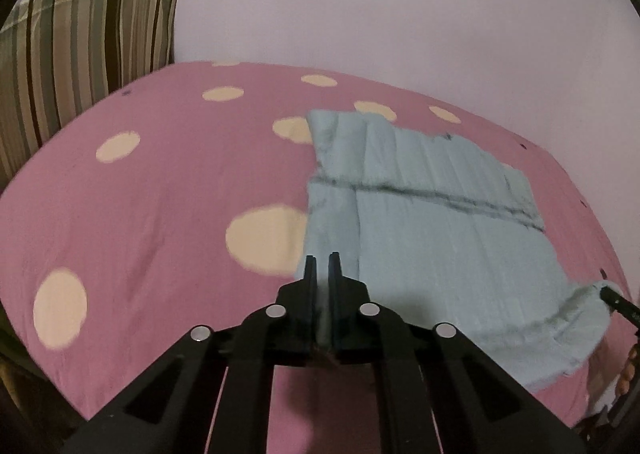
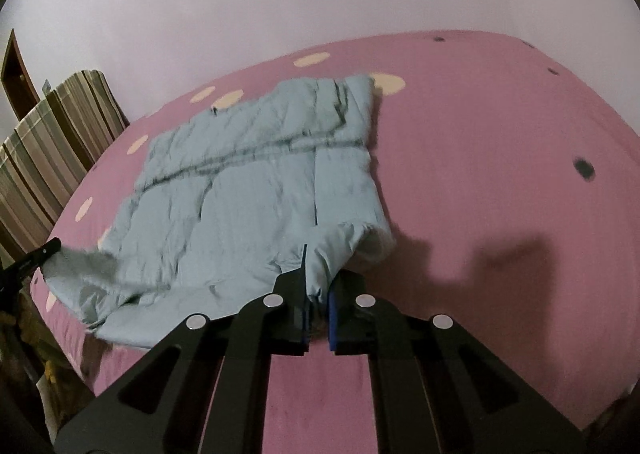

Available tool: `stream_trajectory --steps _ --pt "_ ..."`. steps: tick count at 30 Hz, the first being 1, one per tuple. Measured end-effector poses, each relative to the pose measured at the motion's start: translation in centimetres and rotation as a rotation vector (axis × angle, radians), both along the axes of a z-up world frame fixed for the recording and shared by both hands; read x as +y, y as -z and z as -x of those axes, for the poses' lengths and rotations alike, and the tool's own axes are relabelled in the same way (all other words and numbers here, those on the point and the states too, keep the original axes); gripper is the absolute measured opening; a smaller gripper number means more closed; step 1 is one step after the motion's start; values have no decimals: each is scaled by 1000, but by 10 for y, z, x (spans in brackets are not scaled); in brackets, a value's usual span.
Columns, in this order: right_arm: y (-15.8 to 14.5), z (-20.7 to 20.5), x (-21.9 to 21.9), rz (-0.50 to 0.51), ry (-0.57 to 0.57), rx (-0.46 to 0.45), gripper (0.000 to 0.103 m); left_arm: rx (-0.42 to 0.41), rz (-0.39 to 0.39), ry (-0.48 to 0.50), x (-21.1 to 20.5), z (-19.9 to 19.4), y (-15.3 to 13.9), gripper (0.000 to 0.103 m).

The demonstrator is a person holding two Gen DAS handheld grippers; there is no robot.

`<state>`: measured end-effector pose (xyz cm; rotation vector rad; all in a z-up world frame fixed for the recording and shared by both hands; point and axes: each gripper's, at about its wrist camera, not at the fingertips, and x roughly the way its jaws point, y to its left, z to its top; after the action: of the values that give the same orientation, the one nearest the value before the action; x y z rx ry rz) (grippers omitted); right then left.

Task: Fold large clothes
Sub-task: 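Grasp the hem with both grippers and fold it up toward the collar, then open both grippers and release the folded hem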

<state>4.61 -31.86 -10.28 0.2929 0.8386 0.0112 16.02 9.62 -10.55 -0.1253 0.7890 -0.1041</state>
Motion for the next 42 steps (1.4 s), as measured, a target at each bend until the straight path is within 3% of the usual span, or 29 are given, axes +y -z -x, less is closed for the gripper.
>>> stream_trajectory --steps 7,12,18,24,28,30,32,38,42 --pt "14 -85 -11 -55 13 25 5 48 -34 -25 -8 -79 19 1" --pt "44 -135 -11 -52 27 98 5 88 -37 -32 -11 -112 33 1" --pt "68 -167 -13 -28 55 147 5 13 16 -61 2 -108 3 2" --pt "72 -178 -20 -34 78 154 6 15 20 -77 13 -95 2 4" --pt "68 -178 -21 -36 80 150 8 42 26 -69 15 -87 14 24" --pt "63 -176 -22 -42 80 136 13 43 31 -51 13 -82 16 33" --pt "55 -172 -24 -43 80 119 22 31 37 -35 11 -76 16 48" --pt "30 -155 -37 -40 114 38 50 16 101 3 15 -64 14 61" --pt "24 -148 -45 -37 124 22 50 50 127 49 13 -69 22 61"
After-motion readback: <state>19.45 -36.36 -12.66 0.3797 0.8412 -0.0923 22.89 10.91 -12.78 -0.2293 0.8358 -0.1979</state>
